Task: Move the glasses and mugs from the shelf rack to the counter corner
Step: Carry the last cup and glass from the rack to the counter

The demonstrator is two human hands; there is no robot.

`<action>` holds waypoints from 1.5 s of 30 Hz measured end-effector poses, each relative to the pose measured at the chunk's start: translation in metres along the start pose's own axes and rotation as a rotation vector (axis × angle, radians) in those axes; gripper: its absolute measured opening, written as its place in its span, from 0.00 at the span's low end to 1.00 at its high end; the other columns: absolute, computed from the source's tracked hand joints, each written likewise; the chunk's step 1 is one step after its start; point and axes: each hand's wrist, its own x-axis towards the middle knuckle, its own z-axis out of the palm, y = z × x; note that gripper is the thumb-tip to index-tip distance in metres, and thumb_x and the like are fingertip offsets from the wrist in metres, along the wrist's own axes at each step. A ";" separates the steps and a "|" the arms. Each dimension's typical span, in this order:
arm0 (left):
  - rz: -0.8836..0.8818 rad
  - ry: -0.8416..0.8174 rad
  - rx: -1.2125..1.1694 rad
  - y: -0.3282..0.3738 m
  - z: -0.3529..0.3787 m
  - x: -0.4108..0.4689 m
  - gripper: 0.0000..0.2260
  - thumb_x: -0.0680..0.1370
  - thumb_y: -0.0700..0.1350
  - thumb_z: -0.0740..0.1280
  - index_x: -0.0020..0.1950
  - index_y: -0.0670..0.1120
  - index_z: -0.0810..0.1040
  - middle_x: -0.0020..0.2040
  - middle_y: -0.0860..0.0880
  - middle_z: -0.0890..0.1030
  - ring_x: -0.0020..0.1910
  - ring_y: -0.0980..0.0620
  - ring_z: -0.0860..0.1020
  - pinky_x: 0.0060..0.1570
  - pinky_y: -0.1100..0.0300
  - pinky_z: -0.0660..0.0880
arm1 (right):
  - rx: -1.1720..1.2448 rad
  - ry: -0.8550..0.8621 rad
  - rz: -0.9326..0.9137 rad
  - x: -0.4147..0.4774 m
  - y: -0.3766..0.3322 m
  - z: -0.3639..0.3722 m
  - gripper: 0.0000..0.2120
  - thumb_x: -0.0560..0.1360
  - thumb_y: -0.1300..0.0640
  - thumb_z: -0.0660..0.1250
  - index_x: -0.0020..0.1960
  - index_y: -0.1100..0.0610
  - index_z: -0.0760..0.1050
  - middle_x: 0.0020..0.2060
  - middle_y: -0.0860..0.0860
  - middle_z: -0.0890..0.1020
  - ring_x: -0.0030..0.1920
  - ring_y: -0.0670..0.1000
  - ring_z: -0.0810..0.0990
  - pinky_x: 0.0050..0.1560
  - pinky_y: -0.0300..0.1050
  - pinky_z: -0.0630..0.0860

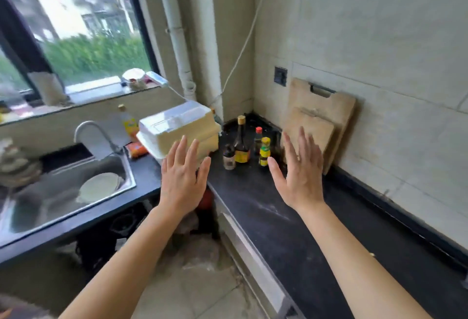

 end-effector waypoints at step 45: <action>-0.943 0.433 0.473 -0.928 -0.496 -0.123 0.34 0.79 0.65 0.47 0.82 0.51 0.49 0.82 0.48 0.45 0.80 0.52 0.41 0.78 0.50 0.43 | 0.748 -0.429 -0.950 0.062 -1.128 0.524 0.33 0.81 0.39 0.59 0.81 0.52 0.58 0.79 0.59 0.61 0.78 0.60 0.62 0.71 0.58 0.70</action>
